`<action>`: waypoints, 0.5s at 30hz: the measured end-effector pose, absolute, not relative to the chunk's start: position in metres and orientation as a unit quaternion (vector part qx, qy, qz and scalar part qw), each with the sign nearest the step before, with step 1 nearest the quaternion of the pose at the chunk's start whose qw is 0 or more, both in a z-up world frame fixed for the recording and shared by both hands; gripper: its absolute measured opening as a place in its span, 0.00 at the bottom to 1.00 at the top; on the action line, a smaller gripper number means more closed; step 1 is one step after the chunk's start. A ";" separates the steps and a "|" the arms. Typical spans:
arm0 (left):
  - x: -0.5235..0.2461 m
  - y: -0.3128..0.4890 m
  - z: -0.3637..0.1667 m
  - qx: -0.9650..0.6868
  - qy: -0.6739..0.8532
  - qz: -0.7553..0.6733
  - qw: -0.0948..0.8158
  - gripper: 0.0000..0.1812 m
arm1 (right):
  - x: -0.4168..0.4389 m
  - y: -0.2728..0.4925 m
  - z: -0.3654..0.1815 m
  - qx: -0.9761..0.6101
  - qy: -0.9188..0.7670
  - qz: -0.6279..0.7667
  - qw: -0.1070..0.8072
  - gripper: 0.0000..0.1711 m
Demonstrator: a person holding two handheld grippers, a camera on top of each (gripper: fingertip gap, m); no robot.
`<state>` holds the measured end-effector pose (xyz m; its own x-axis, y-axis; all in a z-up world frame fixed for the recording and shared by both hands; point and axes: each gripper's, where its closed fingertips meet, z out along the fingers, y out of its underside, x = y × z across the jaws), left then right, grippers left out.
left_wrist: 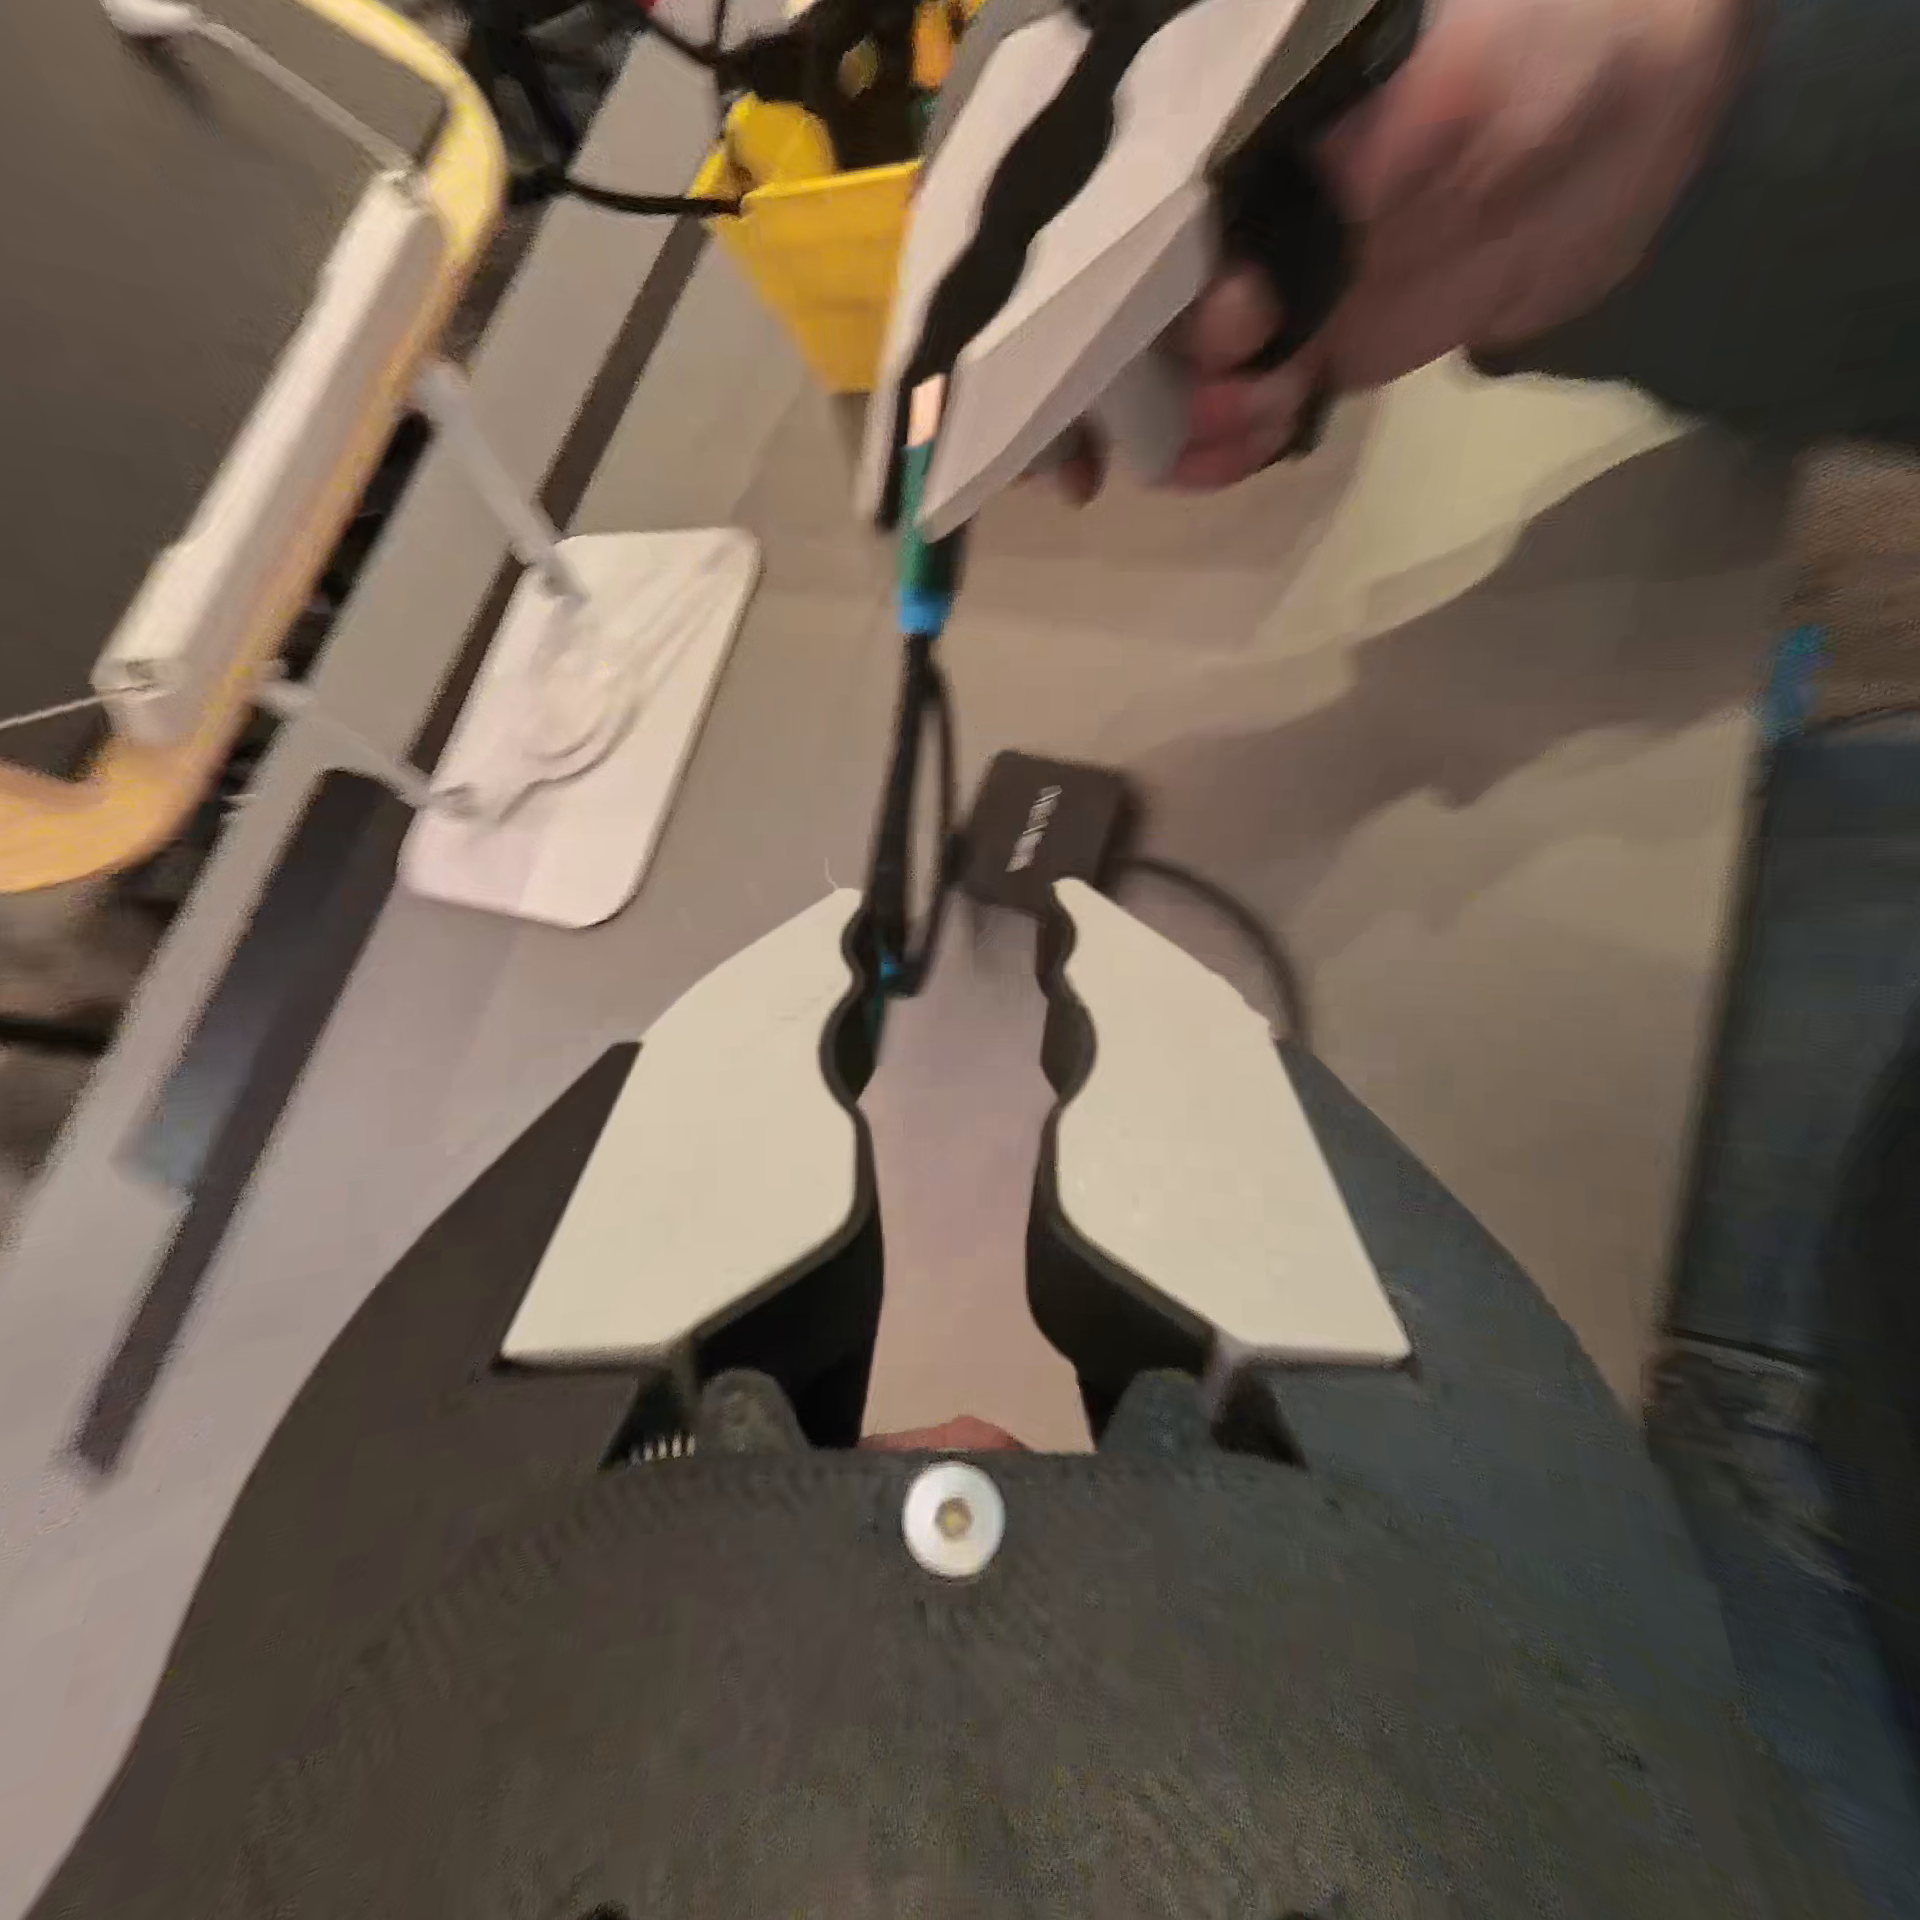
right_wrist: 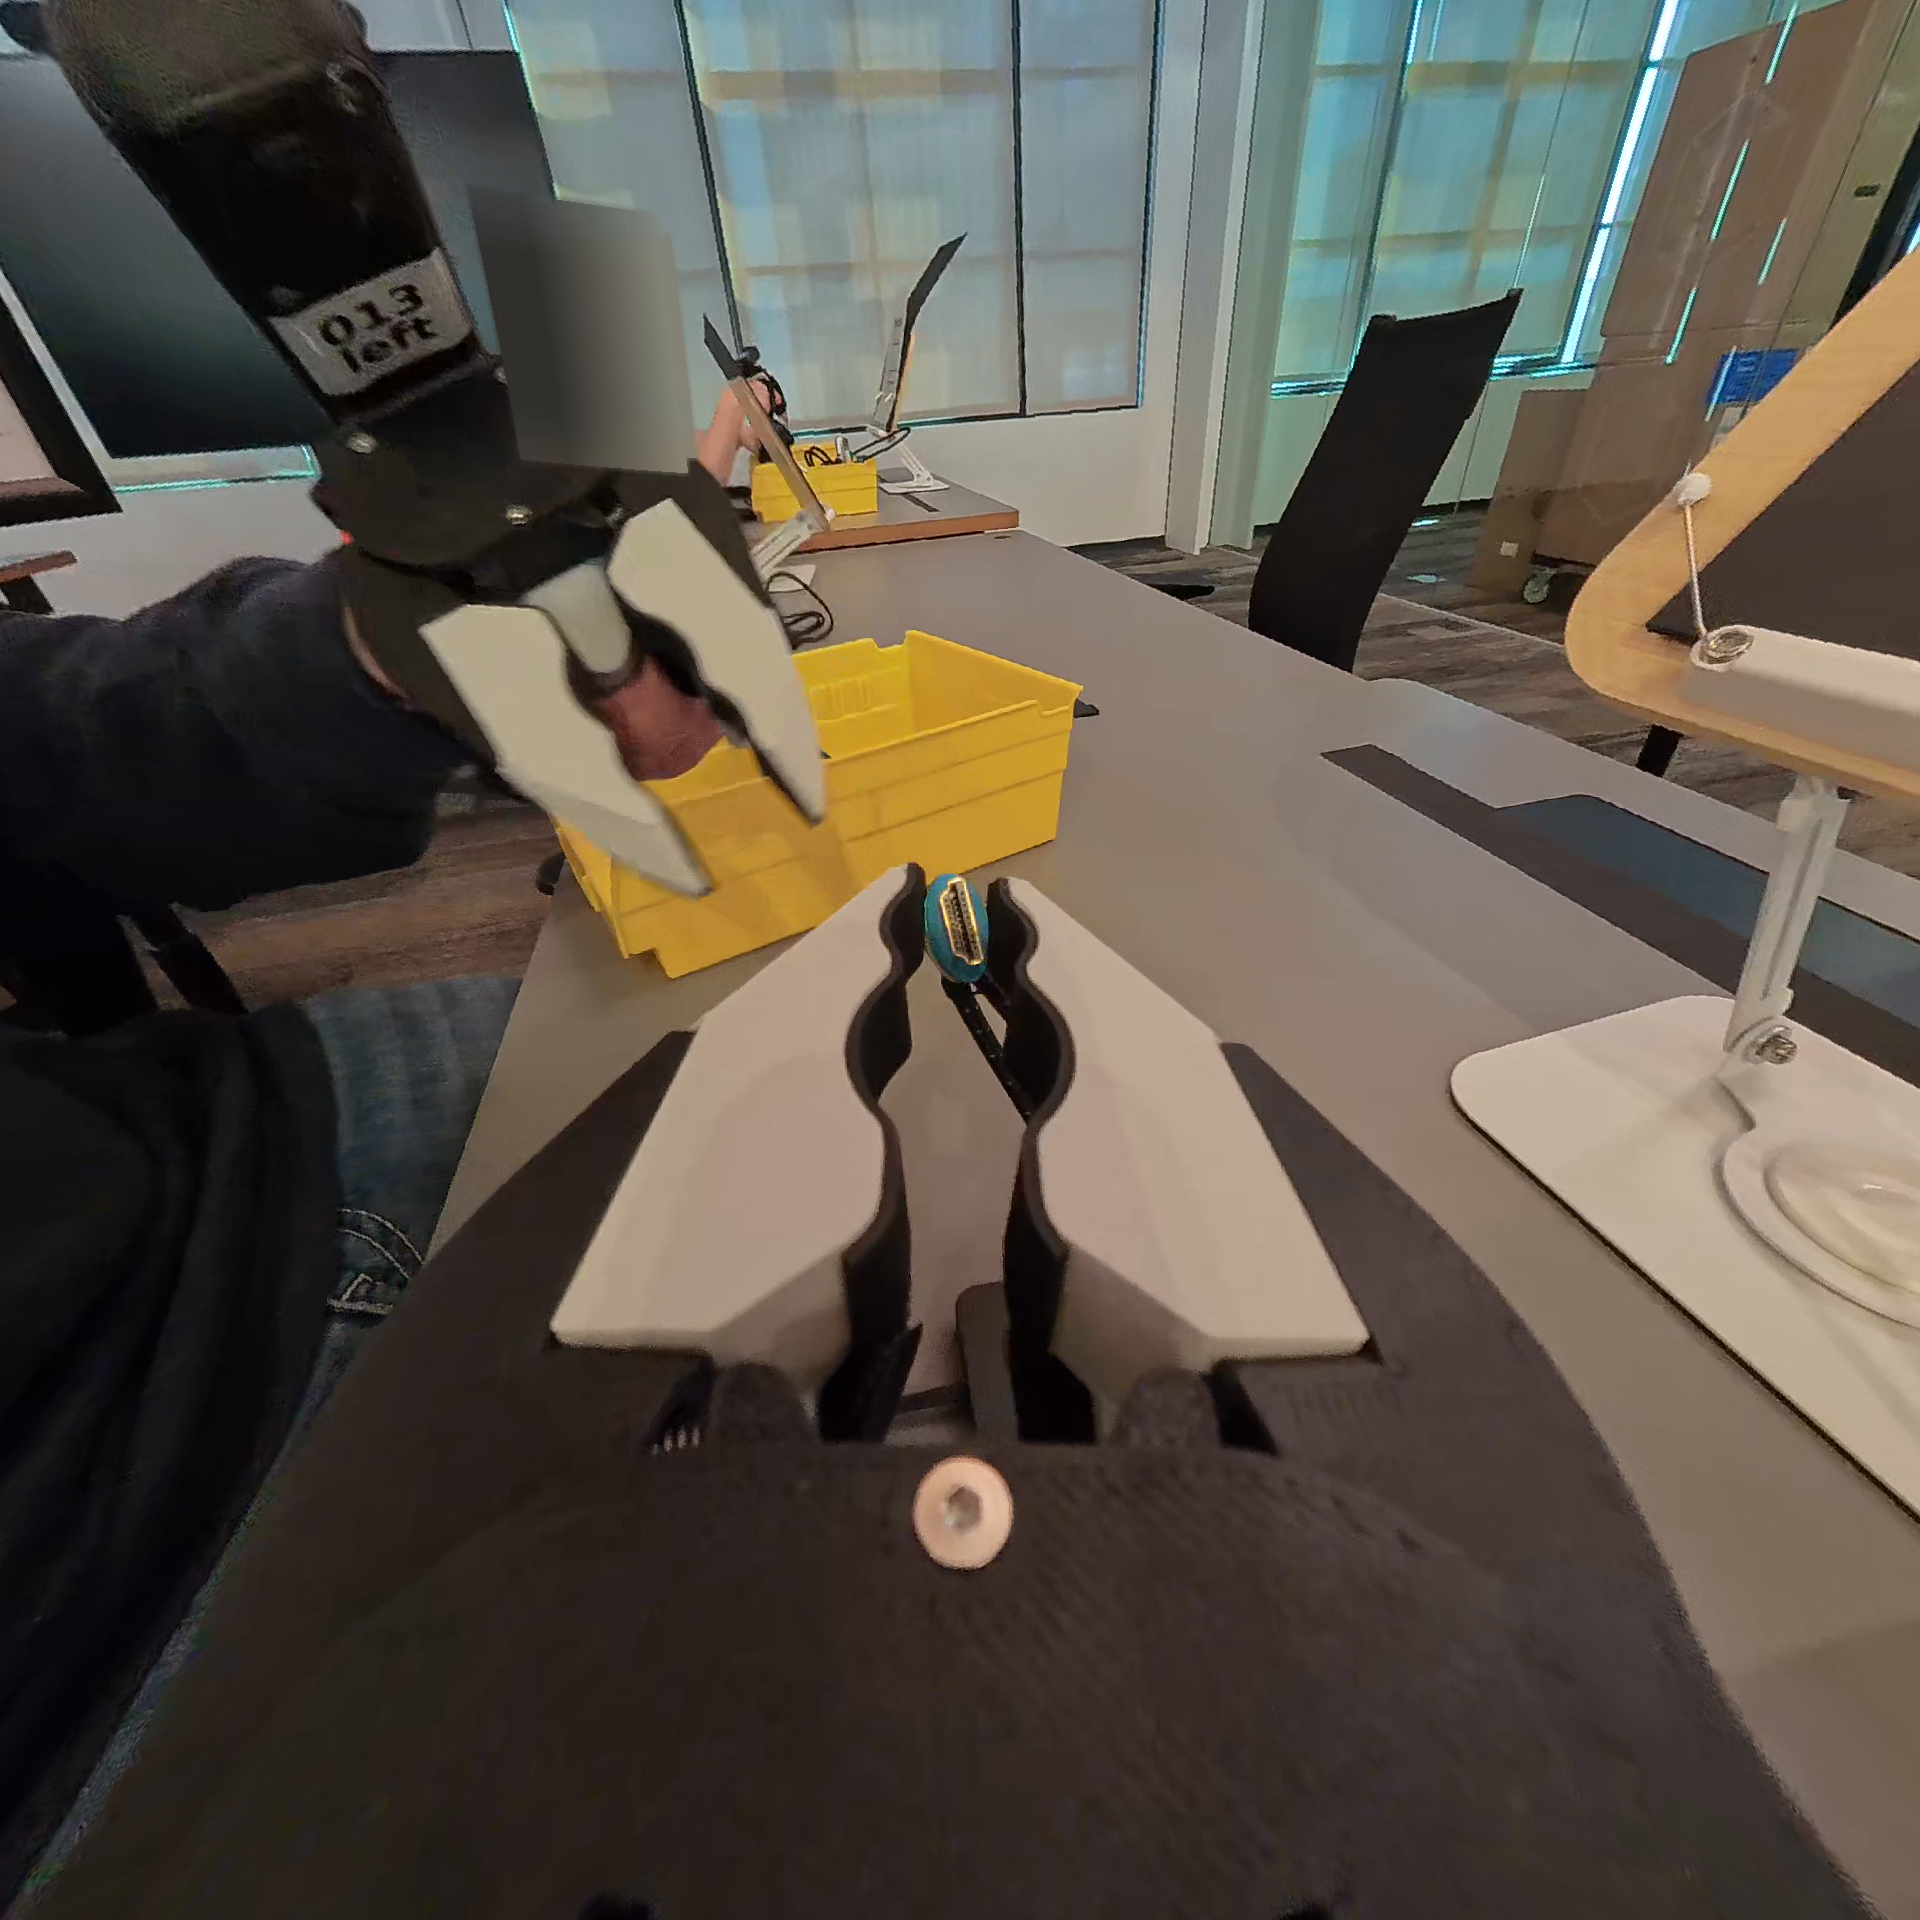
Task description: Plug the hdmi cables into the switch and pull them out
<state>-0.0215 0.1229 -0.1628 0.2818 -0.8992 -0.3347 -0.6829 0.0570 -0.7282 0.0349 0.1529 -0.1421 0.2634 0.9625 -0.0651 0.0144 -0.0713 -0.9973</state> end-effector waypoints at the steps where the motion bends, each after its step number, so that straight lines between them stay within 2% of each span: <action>1: -0.013 0.112 -0.165 -0.676 0.589 -0.156 0.416 0.16 | 0.034 0.154 -0.143 -0.586 -0.420 0.437 0.538 0.05; 5: 0.021 0.076 -0.177 -0.677 0.559 -0.299 0.374 0.21 | 0.029 0.152 -0.145 -0.587 -0.430 0.433 0.532 0.05; 11: 0.061 0.071 -0.202 -0.692 0.383 -0.529 0.309 0.30 | 0.028 0.139 -0.137 -0.575 -0.436 0.443 0.532 0.05; 15: 0.073 0.083 -0.190 -0.644 0.290 -0.620 0.343 0.33 | 0.031 0.128 -0.130 -0.565 -0.439 0.452 0.533 0.05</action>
<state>0.0730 0.0832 -0.1902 0.0630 -0.7985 0.5987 0.0509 -0.5966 -0.8009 0.0308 0.1280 -0.1299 0.2064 0.9775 -0.0431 0.0139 -0.0470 -0.9988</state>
